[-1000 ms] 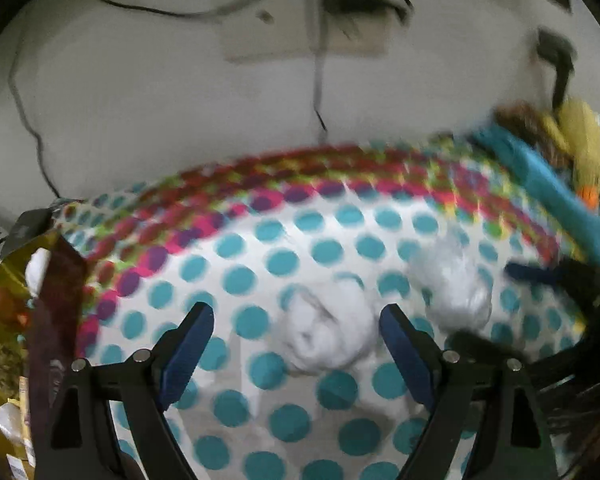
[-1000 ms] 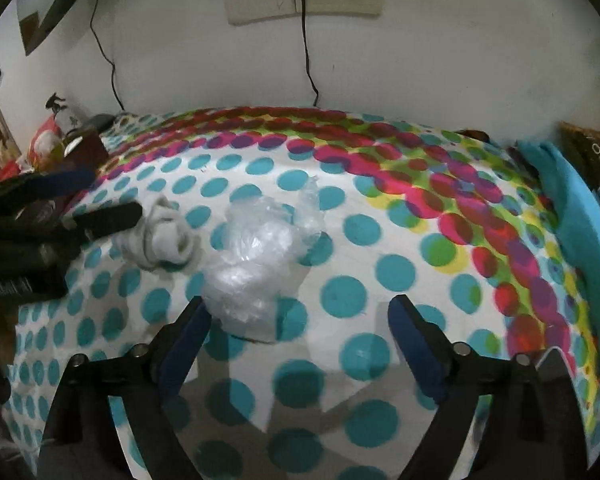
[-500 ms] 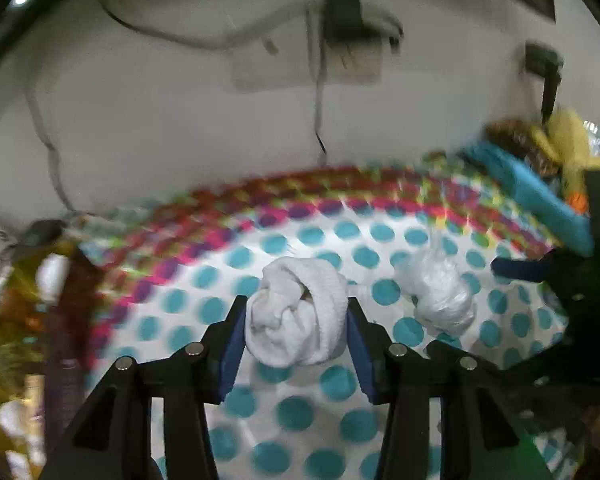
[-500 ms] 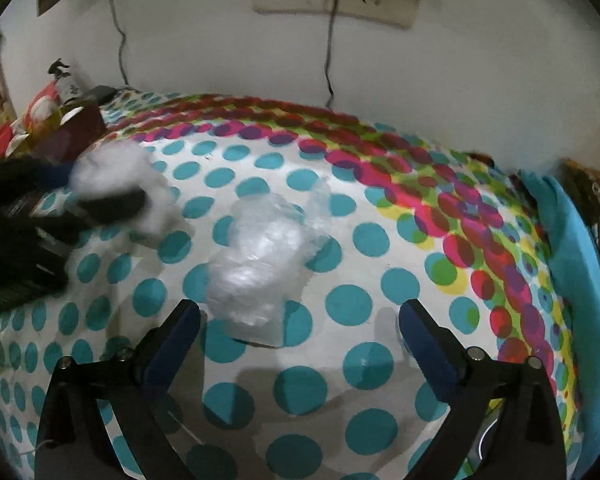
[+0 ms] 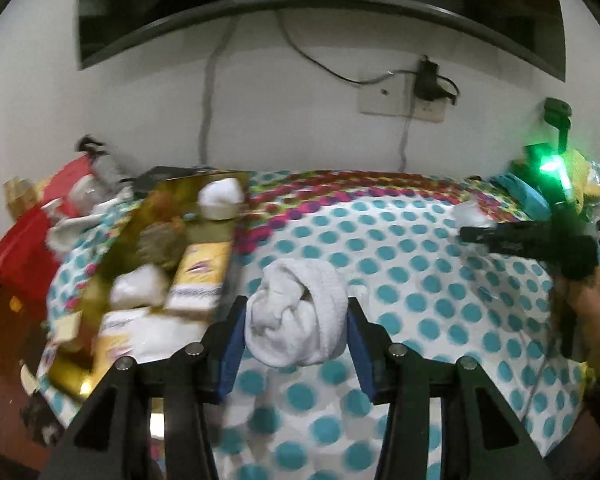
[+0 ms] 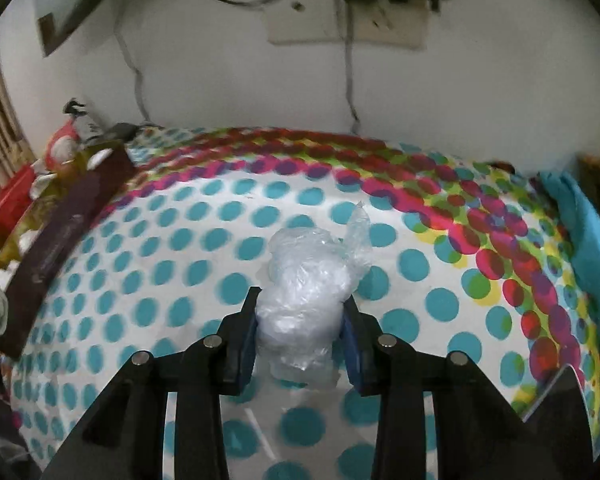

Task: Organize objects
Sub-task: 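Place the sock in the gold tray with the left tool while the right drops the plastic bundle in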

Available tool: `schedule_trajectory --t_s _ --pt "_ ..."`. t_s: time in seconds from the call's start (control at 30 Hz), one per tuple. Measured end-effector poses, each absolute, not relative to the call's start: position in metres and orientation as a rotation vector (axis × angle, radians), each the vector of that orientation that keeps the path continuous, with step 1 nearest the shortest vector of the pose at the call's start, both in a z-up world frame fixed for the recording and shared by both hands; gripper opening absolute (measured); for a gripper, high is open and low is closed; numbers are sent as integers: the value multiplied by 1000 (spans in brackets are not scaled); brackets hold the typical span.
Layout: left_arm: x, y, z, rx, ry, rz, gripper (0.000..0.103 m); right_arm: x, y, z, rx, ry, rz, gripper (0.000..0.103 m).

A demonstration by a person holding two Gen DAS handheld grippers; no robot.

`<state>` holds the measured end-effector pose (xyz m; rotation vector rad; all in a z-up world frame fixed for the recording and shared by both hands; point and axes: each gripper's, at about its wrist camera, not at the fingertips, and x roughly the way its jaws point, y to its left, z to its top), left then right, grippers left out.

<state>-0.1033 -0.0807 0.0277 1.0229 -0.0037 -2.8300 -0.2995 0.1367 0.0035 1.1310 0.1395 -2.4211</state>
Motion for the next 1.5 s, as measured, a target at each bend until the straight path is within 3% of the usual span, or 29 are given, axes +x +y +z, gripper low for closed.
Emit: schedule_trajectory --t_s 0.17,0.4,0.6,0.67,0.7,0.73,0.77,0.83,0.93,1.1,1.3,1.37,1.4,1.43,1.5 --pt "-74 -122 33 912 54 -2774 48 -237 115 38 985 108 -2434 35" --pt "-58 -180 37 866 207 -2708 48 -136 48 29 935 121 -2398 36" --pt "-129 -214 54 923 299 -2752 48 -98 29 29 984 159 -2370 37" --pt "-164 -221 56 995 273 -2727 54 -90 28 38 966 164 -2378 38" --pt "-181 -225 55 1034 288 -2717 74 -89 26 43 955 171 -2382 38" --pt "-187 -228 54 1068 306 -2680 85 -88 24 49 939 176 -2387 39" --pt "-185 -231 55 1108 320 -2642 88 -87 23 52 932 176 -2389 39" --pt "-158 -233 62 1024 421 -2685 88 -89 19 60 910 168 -2394 39" --pt "-108 -229 66 853 385 -2686 88 -98 9 64 893 141 -2399 39" --pt "-45 -229 36 917 451 -2681 88 -111 -23 62 894 160 -2370 39" --pt "-35 -237 37 904 444 -2685 88 -131 -85 73 857 225 -2328 40" --pt "-33 -241 37 879 441 -2675 88 -141 -108 83 842 223 -2318 46" --pt "-31 -245 37 855 451 -2668 88 -148 -121 88 832 233 -2327 62" --pt "-31 -248 35 852 464 -2664 88 -159 -140 93 839 279 -2348 90" --pt "-30 -256 32 847 494 -2652 88 -180 -164 107 866 357 -2392 94"
